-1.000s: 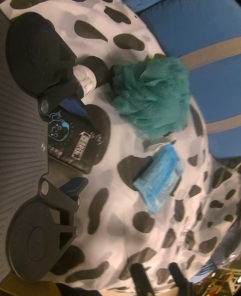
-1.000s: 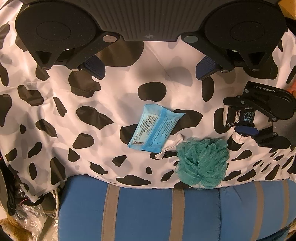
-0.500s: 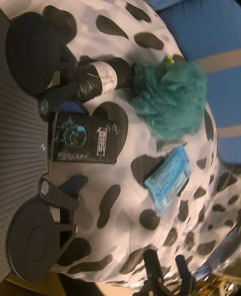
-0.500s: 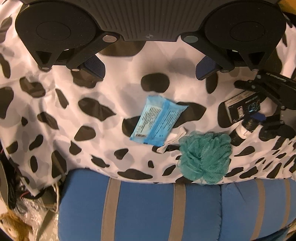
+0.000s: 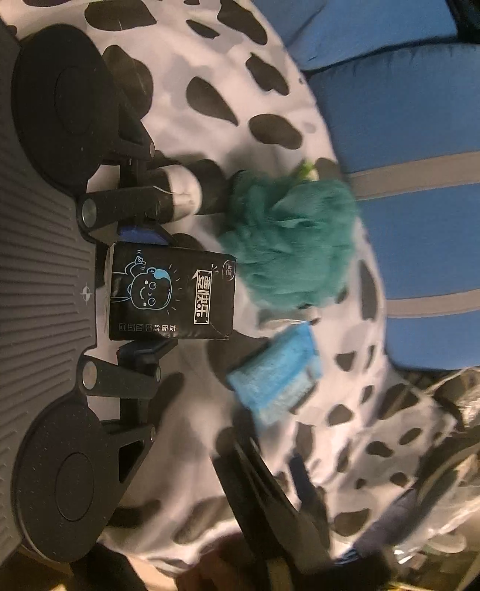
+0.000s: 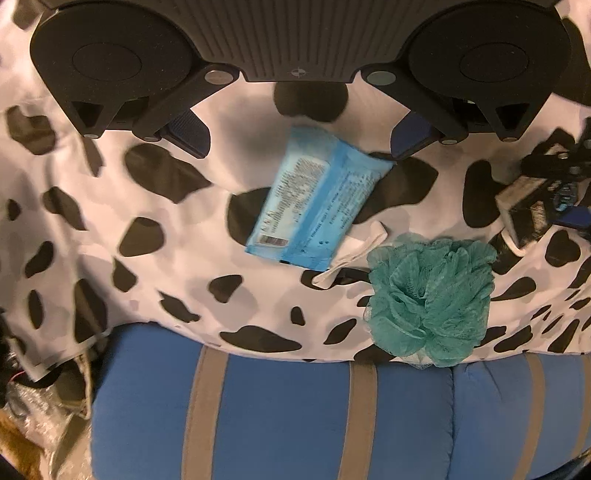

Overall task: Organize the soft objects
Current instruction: 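Lower the left tool onto the black tissue pack and close on it, then grasp the blue wet-wipe pack with the right tool while the left tool holds the tissues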

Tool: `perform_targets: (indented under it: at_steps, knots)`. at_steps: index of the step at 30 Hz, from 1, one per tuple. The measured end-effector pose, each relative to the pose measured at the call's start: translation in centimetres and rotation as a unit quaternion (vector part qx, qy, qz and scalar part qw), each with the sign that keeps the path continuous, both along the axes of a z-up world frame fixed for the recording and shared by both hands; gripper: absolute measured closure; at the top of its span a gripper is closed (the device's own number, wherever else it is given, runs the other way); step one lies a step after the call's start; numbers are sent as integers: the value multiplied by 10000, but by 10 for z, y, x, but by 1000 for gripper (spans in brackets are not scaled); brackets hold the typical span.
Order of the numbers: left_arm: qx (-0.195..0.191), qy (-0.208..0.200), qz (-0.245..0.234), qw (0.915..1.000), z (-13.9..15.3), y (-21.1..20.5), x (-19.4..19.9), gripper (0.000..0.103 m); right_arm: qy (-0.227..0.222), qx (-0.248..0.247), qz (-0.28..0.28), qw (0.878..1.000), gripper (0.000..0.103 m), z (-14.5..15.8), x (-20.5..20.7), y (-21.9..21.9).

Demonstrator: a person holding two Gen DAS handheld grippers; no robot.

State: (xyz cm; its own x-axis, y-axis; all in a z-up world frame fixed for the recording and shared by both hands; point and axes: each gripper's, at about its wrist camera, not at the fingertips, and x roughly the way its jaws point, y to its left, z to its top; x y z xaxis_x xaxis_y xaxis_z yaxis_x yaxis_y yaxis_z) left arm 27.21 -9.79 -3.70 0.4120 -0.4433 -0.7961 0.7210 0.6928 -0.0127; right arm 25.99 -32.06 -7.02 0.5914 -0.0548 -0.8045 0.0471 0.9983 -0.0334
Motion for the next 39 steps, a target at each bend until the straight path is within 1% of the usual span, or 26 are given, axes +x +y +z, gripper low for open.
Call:
perform_targets:
  at_steps: [3, 7, 9, 13, 18, 20, 22, 25, 28, 33, 37, 39]
  knots:
    - [-124, -78, 82, 9999, 11, 1, -2, 56, 20, -102, -59, 9999, 0, -11, 15, 4]
    - [-181, -161, 223, 9995, 19, 1, -2, 56, 24, -241, -135, 9996, 0, -24, 33, 11]
    - [-229, -158, 259, 9993, 22, 2, -1, 56, 23, -262, -196, 9995, 0, -29, 43, 15]
    - [-265, -211, 346, 9988, 26, 7, -1, 56, 40, -487, -378, 9981, 0, -36, 58, 22]
    - [-325, -273, 515, 9978, 33, 14, -1, 56, 139, -324, -864, 9956, 1, -37, 70, 19]
    - [-349, -288, 613, 9971, 36, 17, -1, 56, 183, -245, -968, 9948, 10, -36, 70, 18]
    - [-401, -315, 663, 9965, 39, 20, -2, 56, 194, -127, -1054, 9942, 29, -33, 70, 16]
    - [-393, -318, 748, 9959, 41, 24, -5, 56, 214, -182, -1069, 9939, 36, -29, 69, 17]
    - [-438, -269, 863, 9949, 43, 28, -8, 56, 169, -192, -1046, 9942, 38, -24, 64, 19]
    - [-513, -266, 1058, 9927, 48, 33, -15, 56, 41, -59, -1048, 9945, 39, -10, 51, 13]
    - [-560, -218, 1246, 9904, 50, 39, -22, 56, -14, 7, -964, 9953, 39, 3, 34, 9]
    - [-563, -201, 1360, 9889, 50, 42, -26, 56, -15, 121, -933, 9956, 39, 11, 22, 7]
